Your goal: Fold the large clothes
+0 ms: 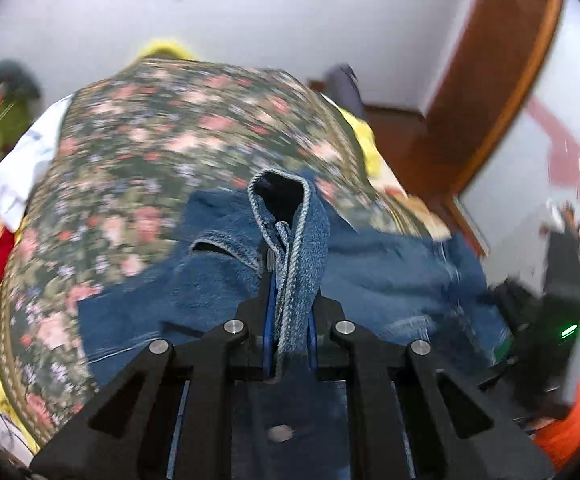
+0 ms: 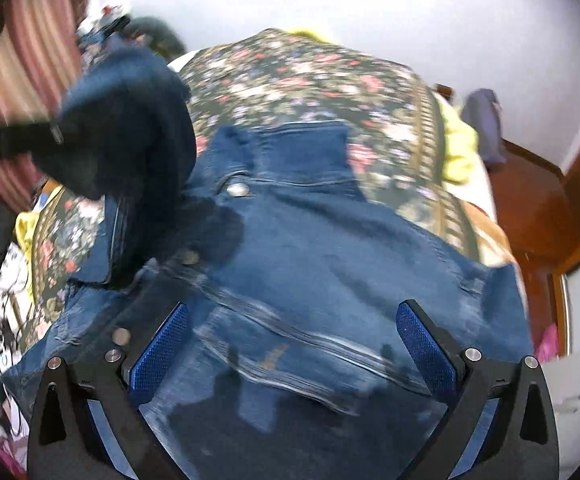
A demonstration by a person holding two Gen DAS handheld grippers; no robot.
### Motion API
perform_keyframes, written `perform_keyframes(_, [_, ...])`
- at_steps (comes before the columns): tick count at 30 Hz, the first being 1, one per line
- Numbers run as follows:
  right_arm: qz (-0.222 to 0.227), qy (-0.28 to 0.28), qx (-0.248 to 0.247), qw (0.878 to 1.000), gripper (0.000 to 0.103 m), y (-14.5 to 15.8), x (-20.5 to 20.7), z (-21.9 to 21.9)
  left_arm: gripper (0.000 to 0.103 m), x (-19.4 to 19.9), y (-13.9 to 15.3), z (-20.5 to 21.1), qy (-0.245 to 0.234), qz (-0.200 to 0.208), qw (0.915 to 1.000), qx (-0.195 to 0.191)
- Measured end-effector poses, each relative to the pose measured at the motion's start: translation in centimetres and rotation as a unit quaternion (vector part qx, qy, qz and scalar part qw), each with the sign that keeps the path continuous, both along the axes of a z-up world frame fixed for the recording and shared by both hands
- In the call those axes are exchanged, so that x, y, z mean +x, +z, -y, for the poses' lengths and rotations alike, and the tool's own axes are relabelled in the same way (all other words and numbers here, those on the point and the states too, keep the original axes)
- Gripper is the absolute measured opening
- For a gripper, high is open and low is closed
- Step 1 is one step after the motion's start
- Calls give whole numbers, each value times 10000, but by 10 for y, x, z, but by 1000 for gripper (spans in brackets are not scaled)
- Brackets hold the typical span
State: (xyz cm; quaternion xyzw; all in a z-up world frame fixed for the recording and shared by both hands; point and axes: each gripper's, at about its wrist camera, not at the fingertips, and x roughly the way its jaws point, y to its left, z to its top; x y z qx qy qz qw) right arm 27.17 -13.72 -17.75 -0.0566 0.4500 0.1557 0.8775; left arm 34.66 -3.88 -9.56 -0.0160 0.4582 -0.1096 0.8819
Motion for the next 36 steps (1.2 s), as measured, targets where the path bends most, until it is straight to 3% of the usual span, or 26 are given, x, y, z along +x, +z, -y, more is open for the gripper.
perform_keyframes(3, [-41, -251, 58, 9997, 103, 2, -3, 27, 13, 3, -28, 40, -184, -87, 9983, 546])
perform_keyframes(5, [-83, -385, 60, 9992, 103, 3, -3, 42, 13, 1, -43, 54, -287, -160, 9969, 709])
perform_keyframes(8, [-97, -492, 46, 9987, 103, 5, -4, 56, 14, 1, -60, 63, -299, -463, 9965, 627])
perform_keyframes(11, [-80, -544, 89, 9984, 103, 8, -4, 62, 19, 1, -56, 60, -299, -558, 9964, 565])
perform_keyframes(14, [-68, -534, 284, 9981, 103, 11, -1, 60, 49, -3, -29, 48, -174, -242, 9981, 535])
perform_keyframes(15, [-77, -515, 380, 9979, 103, 12, 1, 57, 64, -4, -20, 42, -112, -107, 9986, 506])
perform_keyframes(16, [-89, -496, 453, 9977, 103, 12, 3, 55, 71, -5, -12, 36, -58, 1, 9988, 486])
perform_keyframes(20, [-296, -371, 768, 9959, 103, 4, 15, 35, 74, -15, 20, -4, 260, 614, 9961, 574])
perform_keyframes(22, [-432, -338, 831, 9950, 103, -4, 22, 24, 86, -21, 24, -27, 479, 804, 9922, 822])
perform_keyframes(23, [-530, -332, 844, 9945, 103, -9, 26, 19, 87, -23, 23, -36, 555, 810, 9913, 874])
perform_keyframes(28, [-1087, -403, 956, 9886, 101, -41, 47, 7, 87, -30, -20, -99, 842, 216, 9908, 1038])
perform_keyframes(33, [-1708, -702, 1296, 9742, 84, -73, 66, 3, 88, -36, -83, -145, 1165, -428, 9853, 1177])
perform_keyframes(36, [-1739, -871, 1375, 9712, 72, -82, 71, -1, 88, -36, -113, -168, 1329, -685, 9807, 1262])
